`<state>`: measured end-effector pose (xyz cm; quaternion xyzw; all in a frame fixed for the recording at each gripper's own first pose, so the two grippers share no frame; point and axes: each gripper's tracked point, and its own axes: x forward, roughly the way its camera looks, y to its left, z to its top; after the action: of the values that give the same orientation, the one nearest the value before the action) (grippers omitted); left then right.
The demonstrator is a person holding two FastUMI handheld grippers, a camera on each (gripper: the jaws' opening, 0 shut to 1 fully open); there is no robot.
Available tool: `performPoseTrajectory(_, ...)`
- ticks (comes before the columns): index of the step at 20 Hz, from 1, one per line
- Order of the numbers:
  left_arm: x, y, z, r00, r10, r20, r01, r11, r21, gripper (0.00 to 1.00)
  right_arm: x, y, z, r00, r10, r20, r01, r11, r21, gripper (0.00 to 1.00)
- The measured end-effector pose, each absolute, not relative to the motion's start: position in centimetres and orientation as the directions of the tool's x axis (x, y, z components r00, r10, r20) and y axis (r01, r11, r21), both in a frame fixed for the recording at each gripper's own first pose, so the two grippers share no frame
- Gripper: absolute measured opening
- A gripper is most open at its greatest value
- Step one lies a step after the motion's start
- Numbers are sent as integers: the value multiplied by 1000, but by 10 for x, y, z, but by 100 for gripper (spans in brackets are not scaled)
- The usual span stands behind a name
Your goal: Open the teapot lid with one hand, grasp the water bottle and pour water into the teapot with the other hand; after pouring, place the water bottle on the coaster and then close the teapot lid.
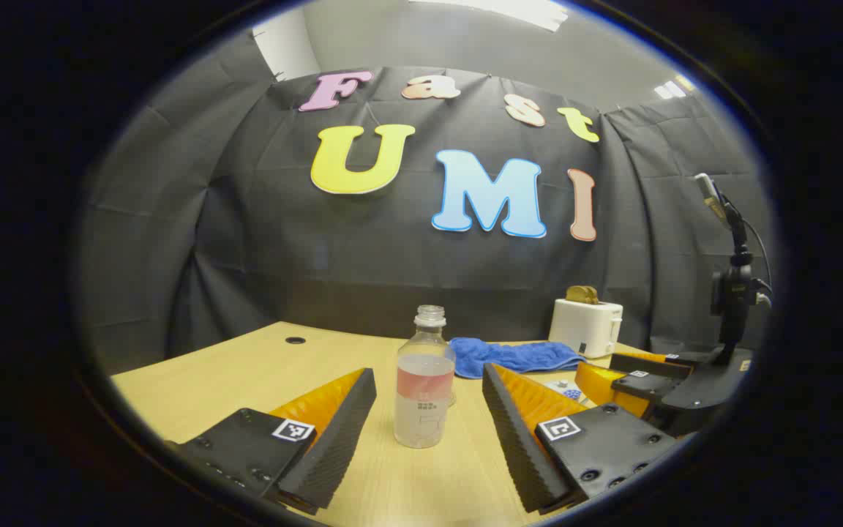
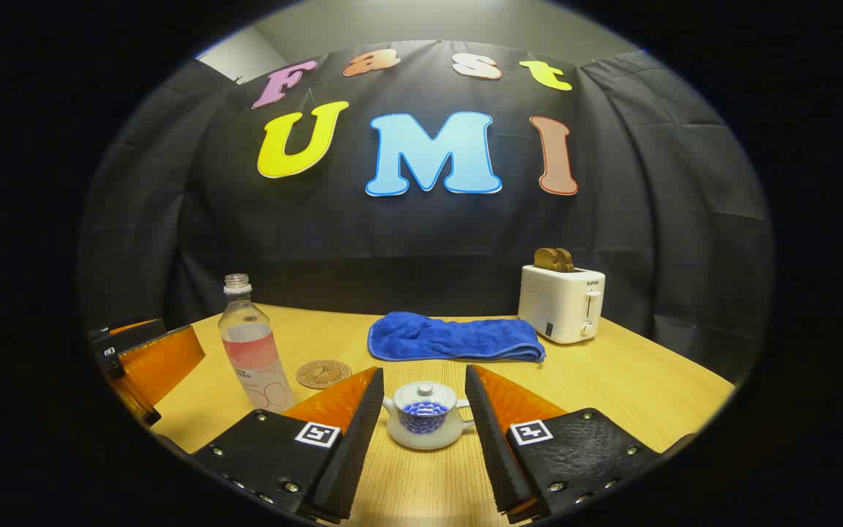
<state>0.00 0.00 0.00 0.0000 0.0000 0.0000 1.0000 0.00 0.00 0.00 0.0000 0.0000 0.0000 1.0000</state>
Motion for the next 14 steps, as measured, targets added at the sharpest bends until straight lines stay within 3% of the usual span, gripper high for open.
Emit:
performPoseTrajectory(13,4,-3,-15,1000,-3,-14,3,1000,12,100,42,-3,-16,999,-3,-50,2,1000,-13,70)
performPoseTrajectory(14,5,-3,-15,1000,-3,-17,3,1000,12,100,46,-5,-20,998,-5,-60,4,1000,-14,58)
